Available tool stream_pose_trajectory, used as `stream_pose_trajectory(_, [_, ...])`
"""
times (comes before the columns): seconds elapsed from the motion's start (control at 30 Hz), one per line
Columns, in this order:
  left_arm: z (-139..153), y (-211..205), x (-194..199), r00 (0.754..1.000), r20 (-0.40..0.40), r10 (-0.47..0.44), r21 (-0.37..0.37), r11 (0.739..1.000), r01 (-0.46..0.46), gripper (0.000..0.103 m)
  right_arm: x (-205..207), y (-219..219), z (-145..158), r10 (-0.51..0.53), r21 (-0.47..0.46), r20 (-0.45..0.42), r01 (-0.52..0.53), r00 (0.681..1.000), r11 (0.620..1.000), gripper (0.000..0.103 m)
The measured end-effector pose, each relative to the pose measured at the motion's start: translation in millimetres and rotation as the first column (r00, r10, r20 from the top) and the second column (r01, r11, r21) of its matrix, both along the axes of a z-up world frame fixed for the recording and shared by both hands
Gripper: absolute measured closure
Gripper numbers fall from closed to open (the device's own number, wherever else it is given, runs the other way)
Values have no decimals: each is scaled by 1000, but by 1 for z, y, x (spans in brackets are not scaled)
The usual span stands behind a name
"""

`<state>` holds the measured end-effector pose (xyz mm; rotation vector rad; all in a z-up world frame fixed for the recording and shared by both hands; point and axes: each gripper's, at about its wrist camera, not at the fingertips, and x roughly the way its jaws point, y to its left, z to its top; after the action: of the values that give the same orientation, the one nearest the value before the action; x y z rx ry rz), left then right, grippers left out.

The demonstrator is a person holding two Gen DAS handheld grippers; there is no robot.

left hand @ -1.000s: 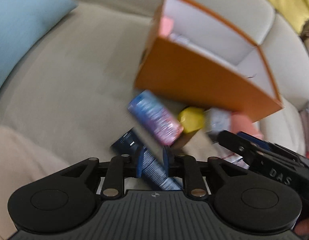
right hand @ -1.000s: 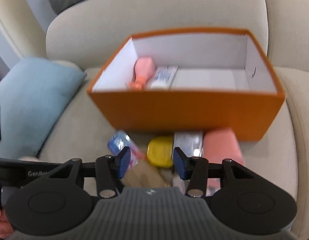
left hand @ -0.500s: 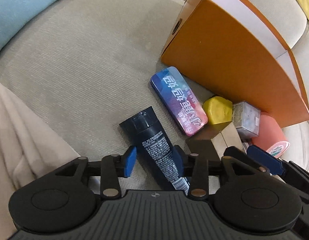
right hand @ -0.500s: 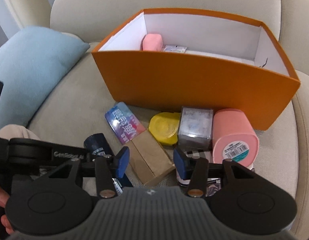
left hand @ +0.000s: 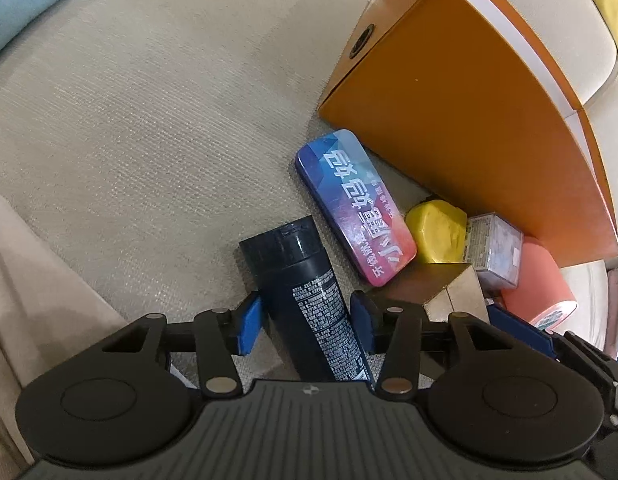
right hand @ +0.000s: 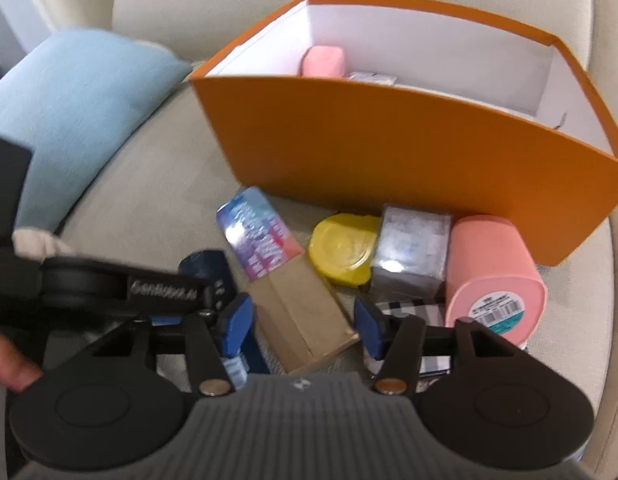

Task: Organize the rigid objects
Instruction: 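Grasp the dark blue spray can with the left gripper while the right grasps the cardboard box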

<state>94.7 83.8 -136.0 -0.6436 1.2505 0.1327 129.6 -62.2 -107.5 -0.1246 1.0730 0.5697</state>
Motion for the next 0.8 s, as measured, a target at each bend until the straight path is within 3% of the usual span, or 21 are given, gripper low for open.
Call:
stream_pose_trajectory(0.43, [6, -1, -8, 993, -43, -110, 35, 993, 111, 55, -3, 13, -19, 41, -81, 11, -40, 999, 996, 47])
stream_pose_trajectory(0.8, [21, 0, -31, 989, 24, -147, 31, 989, 146, 59, -7, 4, -17, -2, -26, -36, 1, 999, 1000, 49])
